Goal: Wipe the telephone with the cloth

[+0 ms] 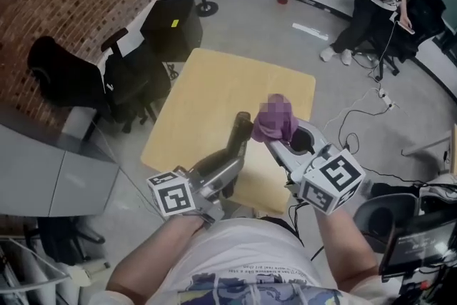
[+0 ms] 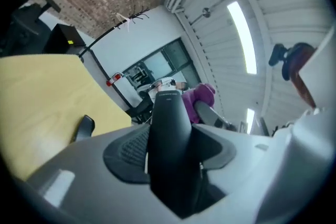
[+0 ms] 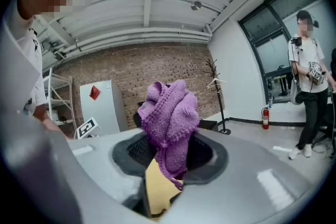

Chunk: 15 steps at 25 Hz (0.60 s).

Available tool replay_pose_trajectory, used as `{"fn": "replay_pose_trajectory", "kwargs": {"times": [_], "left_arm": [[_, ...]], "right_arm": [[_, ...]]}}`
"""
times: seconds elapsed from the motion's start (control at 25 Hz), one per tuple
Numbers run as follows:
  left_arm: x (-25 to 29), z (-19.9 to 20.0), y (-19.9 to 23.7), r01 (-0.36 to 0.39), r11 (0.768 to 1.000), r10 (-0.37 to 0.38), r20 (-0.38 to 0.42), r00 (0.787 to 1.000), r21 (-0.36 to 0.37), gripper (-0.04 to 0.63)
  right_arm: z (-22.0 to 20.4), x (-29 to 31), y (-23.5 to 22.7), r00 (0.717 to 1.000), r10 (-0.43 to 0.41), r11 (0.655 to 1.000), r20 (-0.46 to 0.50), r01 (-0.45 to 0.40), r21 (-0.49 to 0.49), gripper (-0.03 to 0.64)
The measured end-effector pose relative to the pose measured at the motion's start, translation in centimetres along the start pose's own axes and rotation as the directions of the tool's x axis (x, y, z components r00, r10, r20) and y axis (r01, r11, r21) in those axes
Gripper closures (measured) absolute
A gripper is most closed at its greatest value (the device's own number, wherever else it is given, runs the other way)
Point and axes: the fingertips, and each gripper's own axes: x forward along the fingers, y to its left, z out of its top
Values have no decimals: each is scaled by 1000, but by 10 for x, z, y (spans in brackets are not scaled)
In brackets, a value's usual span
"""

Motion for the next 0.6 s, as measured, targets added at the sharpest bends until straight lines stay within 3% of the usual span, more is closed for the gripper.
{"fn": "replay_pose_trajectory", "kwargs": {"times": [0.28, 0.6], "left_arm": [[9, 6, -7, 92, 965, -60, 137, 989, -245, 337], [14, 4, -14, 108, 957, -58, 189, 980, -269, 338]], "right_arm": [[-2, 1, 16, 994, 93, 987, 57, -100, 123, 489], [-27, -14, 35, 979, 198, 960, 45, -203, 194, 489]]}}
